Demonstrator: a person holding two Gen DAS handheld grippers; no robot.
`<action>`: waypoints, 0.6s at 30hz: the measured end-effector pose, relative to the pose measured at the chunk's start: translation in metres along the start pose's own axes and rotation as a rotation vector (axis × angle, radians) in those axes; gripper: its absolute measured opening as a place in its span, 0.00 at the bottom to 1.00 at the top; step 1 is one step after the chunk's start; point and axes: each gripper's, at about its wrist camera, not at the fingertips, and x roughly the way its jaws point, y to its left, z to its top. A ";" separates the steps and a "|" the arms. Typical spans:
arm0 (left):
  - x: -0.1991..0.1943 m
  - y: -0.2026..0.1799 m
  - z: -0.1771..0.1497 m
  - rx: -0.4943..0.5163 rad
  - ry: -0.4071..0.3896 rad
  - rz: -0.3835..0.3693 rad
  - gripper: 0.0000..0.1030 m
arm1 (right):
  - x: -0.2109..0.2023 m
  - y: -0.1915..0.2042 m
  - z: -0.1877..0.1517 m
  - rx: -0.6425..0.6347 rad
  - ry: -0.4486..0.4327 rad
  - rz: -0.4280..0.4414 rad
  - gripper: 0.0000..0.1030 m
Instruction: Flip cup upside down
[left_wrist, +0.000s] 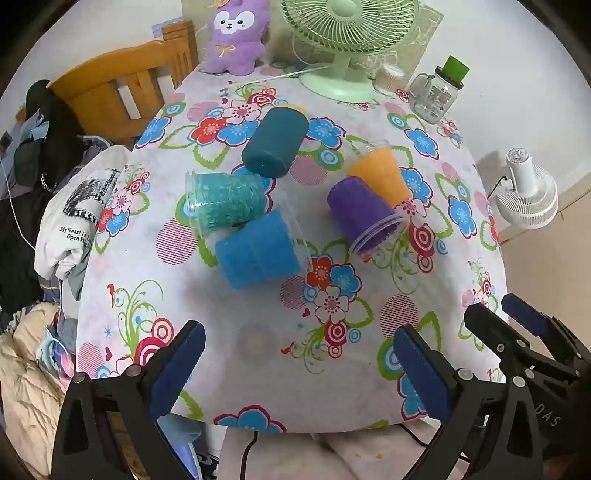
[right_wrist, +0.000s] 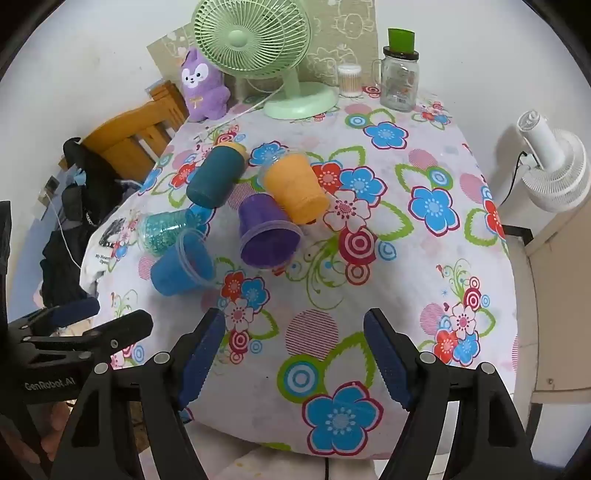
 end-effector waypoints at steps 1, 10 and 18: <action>0.000 0.000 0.000 0.004 -0.001 -0.001 1.00 | 0.000 0.000 0.000 -0.001 -0.006 -0.006 0.78; -0.011 -0.011 0.012 0.064 -0.012 -0.007 1.00 | -0.017 0.001 0.004 0.023 -0.060 -0.037 0.78; -0.020 -0.011 0.021 0.089 -0.048 -0.028 1.00 | -0.032 0.008 0.010 0.041 -0.105 -0.075 0.78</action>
